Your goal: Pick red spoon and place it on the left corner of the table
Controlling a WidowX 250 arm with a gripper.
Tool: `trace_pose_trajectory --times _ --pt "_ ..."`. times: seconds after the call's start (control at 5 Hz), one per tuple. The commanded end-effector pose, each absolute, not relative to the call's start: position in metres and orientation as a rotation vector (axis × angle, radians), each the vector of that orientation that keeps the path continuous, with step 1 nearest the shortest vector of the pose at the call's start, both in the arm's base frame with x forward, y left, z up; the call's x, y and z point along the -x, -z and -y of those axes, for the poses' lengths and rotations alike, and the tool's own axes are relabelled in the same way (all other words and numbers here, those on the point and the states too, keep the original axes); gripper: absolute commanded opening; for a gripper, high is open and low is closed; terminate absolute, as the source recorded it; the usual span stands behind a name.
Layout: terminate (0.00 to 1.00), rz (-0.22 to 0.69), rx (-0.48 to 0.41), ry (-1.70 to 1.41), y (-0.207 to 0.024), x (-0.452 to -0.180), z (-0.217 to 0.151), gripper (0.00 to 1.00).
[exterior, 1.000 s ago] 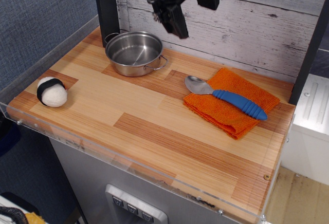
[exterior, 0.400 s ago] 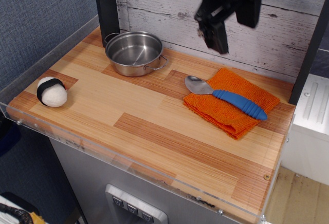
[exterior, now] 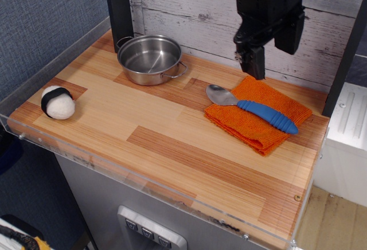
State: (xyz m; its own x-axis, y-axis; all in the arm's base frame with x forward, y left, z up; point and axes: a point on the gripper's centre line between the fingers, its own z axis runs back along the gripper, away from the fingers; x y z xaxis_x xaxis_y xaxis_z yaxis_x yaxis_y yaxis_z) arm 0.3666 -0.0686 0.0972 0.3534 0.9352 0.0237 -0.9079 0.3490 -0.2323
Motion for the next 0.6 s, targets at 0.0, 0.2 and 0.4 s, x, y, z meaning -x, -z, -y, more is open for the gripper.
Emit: trace_pose_trajectory --times 0.0,0.2,0.4 --pt "0.0 0.211 0.152 -1.135 -0.084 -0.382 0.078 1.0" --pt "0.0 0.18 0.161 -1.144 -0.069 -0.383 0.077 1.0" --pt "0.0 0.162 0.147 -1.14 -0.062 -0.382 0.074 1.0"
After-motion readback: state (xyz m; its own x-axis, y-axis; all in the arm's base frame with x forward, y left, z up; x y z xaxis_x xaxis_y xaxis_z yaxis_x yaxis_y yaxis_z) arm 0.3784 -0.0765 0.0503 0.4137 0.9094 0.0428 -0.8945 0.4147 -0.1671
